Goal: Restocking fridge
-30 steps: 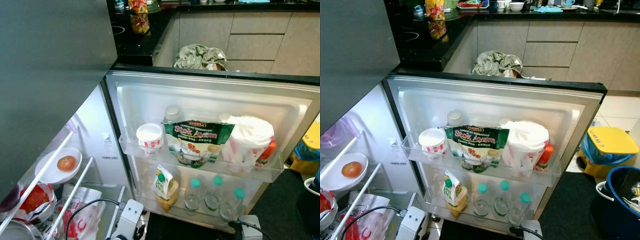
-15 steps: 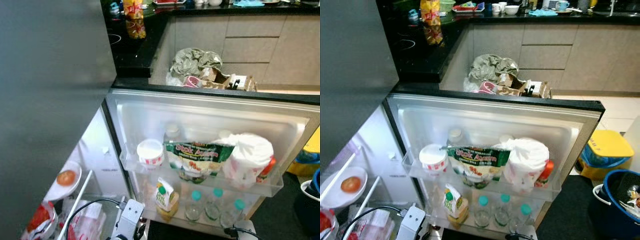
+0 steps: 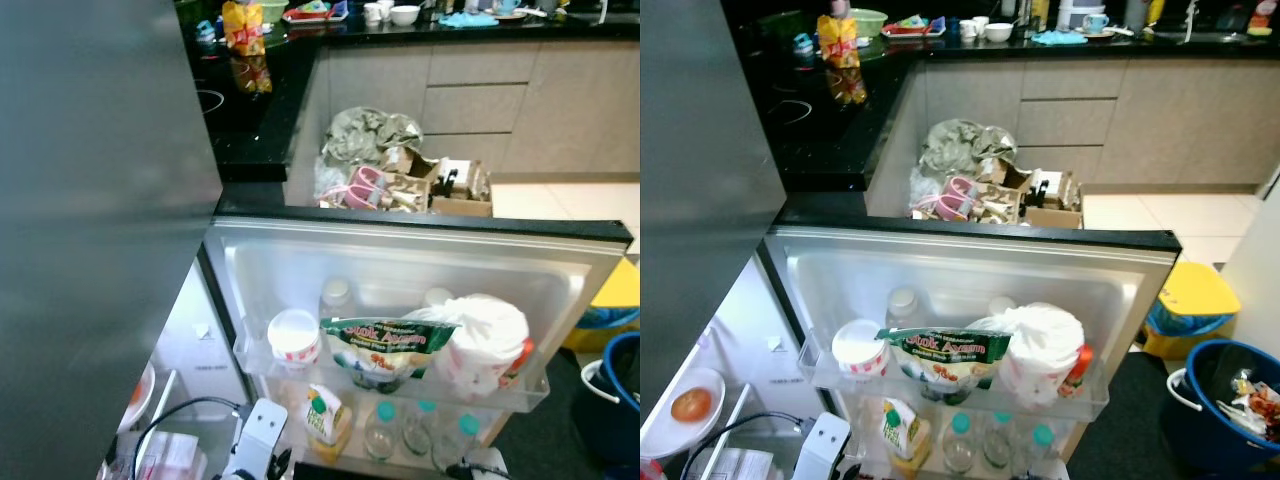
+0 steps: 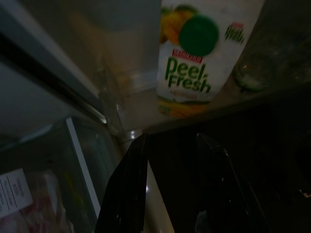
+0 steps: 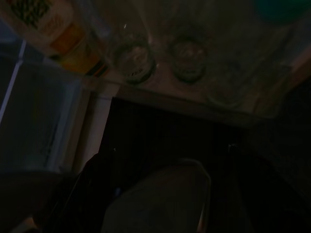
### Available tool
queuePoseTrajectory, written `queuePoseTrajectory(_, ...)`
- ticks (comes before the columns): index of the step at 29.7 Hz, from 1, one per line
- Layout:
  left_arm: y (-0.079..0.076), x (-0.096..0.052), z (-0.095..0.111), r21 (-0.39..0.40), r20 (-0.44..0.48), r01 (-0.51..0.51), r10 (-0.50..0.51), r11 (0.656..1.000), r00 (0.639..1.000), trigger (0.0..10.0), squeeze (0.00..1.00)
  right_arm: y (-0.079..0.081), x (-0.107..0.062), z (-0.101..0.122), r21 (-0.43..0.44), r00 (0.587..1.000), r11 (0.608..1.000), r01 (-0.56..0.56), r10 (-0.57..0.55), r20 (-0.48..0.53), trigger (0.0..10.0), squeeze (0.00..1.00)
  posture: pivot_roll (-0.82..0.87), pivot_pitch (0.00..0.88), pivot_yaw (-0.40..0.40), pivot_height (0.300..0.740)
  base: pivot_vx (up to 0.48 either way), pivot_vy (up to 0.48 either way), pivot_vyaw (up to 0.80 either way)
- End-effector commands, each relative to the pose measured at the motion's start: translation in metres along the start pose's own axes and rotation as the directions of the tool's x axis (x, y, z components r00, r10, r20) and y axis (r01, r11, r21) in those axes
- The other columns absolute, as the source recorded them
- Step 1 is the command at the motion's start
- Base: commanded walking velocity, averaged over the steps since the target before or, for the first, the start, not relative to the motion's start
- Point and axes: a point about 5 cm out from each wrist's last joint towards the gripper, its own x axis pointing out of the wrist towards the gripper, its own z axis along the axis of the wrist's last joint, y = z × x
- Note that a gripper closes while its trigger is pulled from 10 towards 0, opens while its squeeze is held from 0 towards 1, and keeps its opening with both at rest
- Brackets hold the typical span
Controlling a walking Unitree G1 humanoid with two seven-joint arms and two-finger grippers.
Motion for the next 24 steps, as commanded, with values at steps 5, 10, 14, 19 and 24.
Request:
queuePoseTrajectory(5, 0.001, 0.000, -0.001, -0.007, -0.006, -0.007, 0.007, 1.000, 1.000, 10.0, 0.00, 0.005, 0.001, -0.002, 0.025, 1.000, 1.000, 0.010, -0.010, 0.004, 10.0, 0.00, -0.08, 0.000, 0.008, 0.681, 0.000, 0.000, 0.00)
queuePoseTrajectory(10, 0.001, 0.000, 0.000, -0.015, 0.000, -0.013, 0.013, 1.000, 1.000, 10.0, 0.00, 0.007, 0.002, -0.001, 0.022, 0.999, 0.999, -0.041, 0.041, -0.004, 10.0, 0.00, -0.08, 0.000, 0.003, 0.691, 0.000, 0.000, 0.00)
queuePoseTrajectory(14, 0.001, 0.000, 0.000, -0.014, -0.001, -0.014, 0.014, 1.000, 1.000, 10.0, 0.00, 0.009, 0.004, 0.002, 0.014, 0.999, 0.999, -0.043, 0.043, 0.004, 10.0, 0.00, -0.08, 0.000, 0.000, 0.701, 0.000, 0.000, 0.00)
queuePoseTrajectory(19, 0.002, 0.000, 0.000, -0.027, 0.006, -0.015, 0.015, 1.000, 1.000, 10.0, 0.00, 0.020, 0.011, 0.017, 0.055, 0.998, 0.998, -0.030, 0.026, 0.063, 10.0, 0.00, -0.08, 0.002, 0.001, 0.701, 0.000, 0.000, 0.00)
queuePoseTrajectory(24, 0.003, -0.001, -0.001, -0.034, 0.006, -0.020, 0.020, 0.999, 1.000, 10.0, 0.00, 0.036, 0.017, 0.022, 0.042, 0.997, 0.999, -0.032, 0.029, 0.066, 10.0, 0.00, -0.08, 0.006, 0.002, 0.701, 0.000, 0.000, 0.00)
